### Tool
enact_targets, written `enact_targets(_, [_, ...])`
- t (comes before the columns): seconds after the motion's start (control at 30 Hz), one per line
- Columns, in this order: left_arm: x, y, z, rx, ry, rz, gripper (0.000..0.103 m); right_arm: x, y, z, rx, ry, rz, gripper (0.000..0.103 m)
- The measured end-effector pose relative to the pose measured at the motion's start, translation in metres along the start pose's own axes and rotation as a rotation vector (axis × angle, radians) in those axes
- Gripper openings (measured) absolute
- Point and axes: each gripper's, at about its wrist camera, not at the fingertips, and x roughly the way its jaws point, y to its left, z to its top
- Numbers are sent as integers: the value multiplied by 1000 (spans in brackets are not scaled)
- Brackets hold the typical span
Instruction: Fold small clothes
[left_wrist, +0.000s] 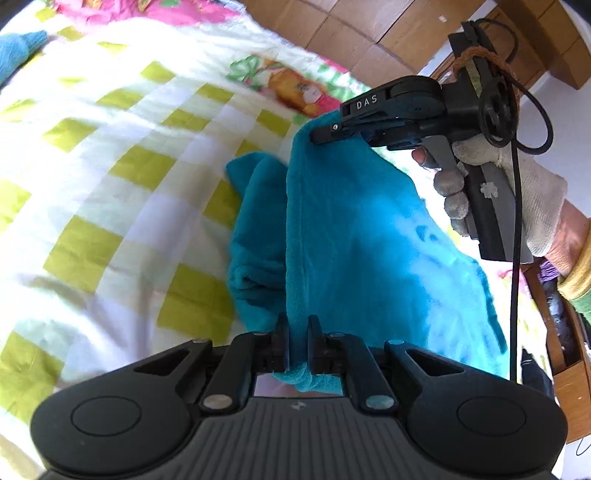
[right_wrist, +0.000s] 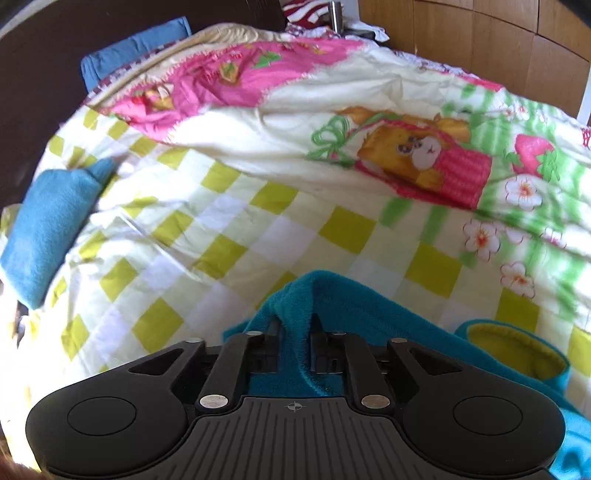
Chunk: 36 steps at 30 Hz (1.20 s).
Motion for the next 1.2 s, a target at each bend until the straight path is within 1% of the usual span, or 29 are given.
enact_targets(0.03, [6, 6, -6, -3, 15, 47, 23, 18, 7, -8, -16, 39, -36, 39])
enact_targets(0.07, [10, 8, -12, 13, 22, 85, 25, 27, 16, -16, -31, 53, -70, 42])
enact_targets(0.1, [10, 9, -17, 41, 25, 116, 31, 27, 22, -26, -37, 32, -82, 42])
enact_targets(0.13, [7, 7, -20, 65, 24, 123, 33, 22, 27, -33, -47, 2, -85, 42])
enact_targets(0.2, [0, 0, -20, 99, 21, 127, 33, 1, 32, -49, -48, -83, -98, 51])
enact_targets(0.23, [-5, -4, -19, 121, 14, 140, 33, -10, 31, -55, -35, -114, -100, 51])
enact_targets(0.3, [-15, -12, -17, 169, -9, 173, 33, -38, 18, -66, 15, -167, -99, 52])
enact_targets(0.37, [-26, -17, -14, 189, -33, 190, 33, -67, -1, -80, 59, -202, -132, 54])
enact_targets(0.43, [-29, -24, -9, 196, -46, 192, 34, -98, -28, -101, 107, -229, -218, 56])
enact_targets(0.5, [-25, -34, -3, 229, -67, 200, 34, -124, -62, -128, 187, -232, -323, 58])
enact_targets(0.57, [-16, -49, 0, 285, -84, 188, 34, -142, -98, -154, 280, -221, -409, 58])
enact_targets(0.6, [-10, -57, 2, 307, -94, 171, 34, -148, -116, -166, 326, -208, -450, 58])
enact_targets(0.63, [-2, -65, 5, 328, -97, 140, 34, -153, -131, -177, 375, -198, -466, 59])
enact_targets(0.67, [7, -73, 9, 358, -101, 109, 35, -157, -147, -188, 435, -198, -452, 60])
enact_targets(0.73, [28, -90, 16, 443, -112, 84, 35, -157, -166, -200, 499, -208, -387, 60])
enact_targets(0.77, [42, -97, 23, 476, -100, 73, 35, -152, -172, -205, 497, -202, -363, 58])
enact_targets(0.8, [55, -102, 33, 499, -84, 54, 35, -147, -175, -207, 482, -188, -357, 58])
enact_targets(0.87, [87, -112, 59, 531, -28, 1, 38, -132, -182, -210, 487, -167, -366, 58])
enact_targets(0.9, [103, -114, 72, 533, -22, 0, 38, -127, -188, -211, 498, -158, -352, 58])
enact_targets(0.97, [129, -111, 99, 490, -15, 31, 38, -118, -201, -215, 537, -141, -355, 58])
enact_targets(1.0, [140, -104, 115, 437, -20, 67, 38, -117, -207, -217, 554, -147, -365, 55])
enact_targets(1.03, [148, -93, 131, 345, -29, 106, 38, -118, -212, -218, 567, -160, -372, 55])
enact_targets(1.1, [150, -61, 152, 95, -61, 142, 38, -130, -219, -223, 633, -194, -415, 56])
enact_targets(1.13, [146, -47, 158, -9, -77, 154, 38, -138, -221, -228, 668, -218, -401, 56])
enact_targets(1.17, [141, -35, 158, -80, -94, 183, 38, -146, -222, -232, 690, -240, -391, 56])
enact_targets(1.2, [134, -34, 155, -79, -109, 214, 38, -153, -220, -236, 697, -245, -402, 58])
